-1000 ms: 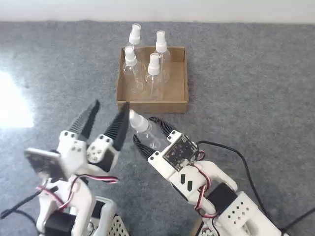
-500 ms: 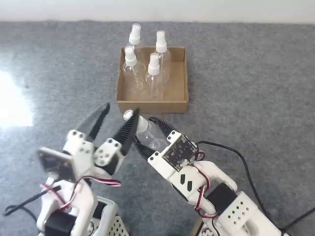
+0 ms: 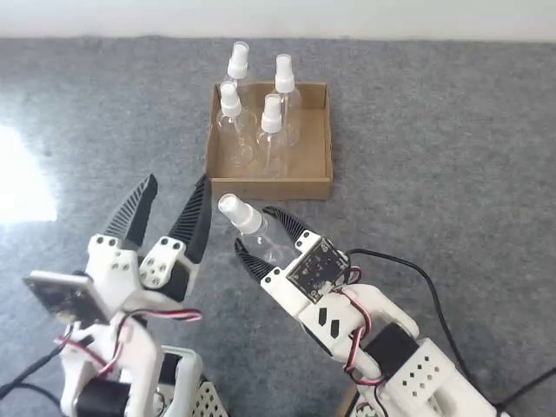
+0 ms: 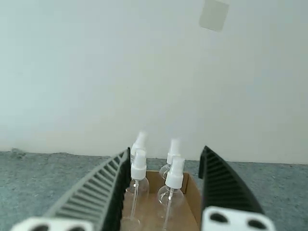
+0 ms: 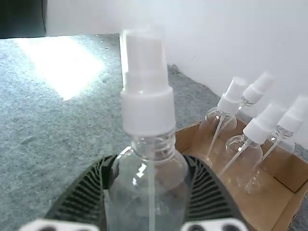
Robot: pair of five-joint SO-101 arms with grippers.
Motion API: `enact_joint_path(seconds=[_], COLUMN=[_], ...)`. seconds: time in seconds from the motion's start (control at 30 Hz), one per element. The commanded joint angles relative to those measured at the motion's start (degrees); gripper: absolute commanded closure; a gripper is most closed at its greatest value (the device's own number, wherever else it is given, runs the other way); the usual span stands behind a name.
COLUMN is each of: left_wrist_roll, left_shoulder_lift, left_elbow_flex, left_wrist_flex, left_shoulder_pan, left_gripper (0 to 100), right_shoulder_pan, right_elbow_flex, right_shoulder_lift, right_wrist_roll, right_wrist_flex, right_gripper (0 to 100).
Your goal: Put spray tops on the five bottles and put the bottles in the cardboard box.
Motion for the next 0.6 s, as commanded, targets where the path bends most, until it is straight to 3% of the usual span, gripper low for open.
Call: enact_joint_path(seconds=[0.0,0.33,0.57], left_wrist_roll=[-1.9,-6.1,-7.0], left_shoulder_lift=[-0.3,-0.2,-0.2], left_elbow_flex=[2.6,4.6,4.3], left_wrist_flex=[-4.1,-3.0,-1.8], left_shoulder_pan=[0.7,10.4,12.9], left_gripper=[79,79,79], right_shoulder_pan=[-0.4,-0.6,-0.6], right_elbow_flex=[-0.8,-0.8,-0.8], right_shoulder_lift=[-2.5,-2.5,-2.5], right_wrist_roll=[0.5,0.4,0.4], right_wrist_flex=[0.1,0.1,0.1], right_gripper=[98.5,98.5,98.5])
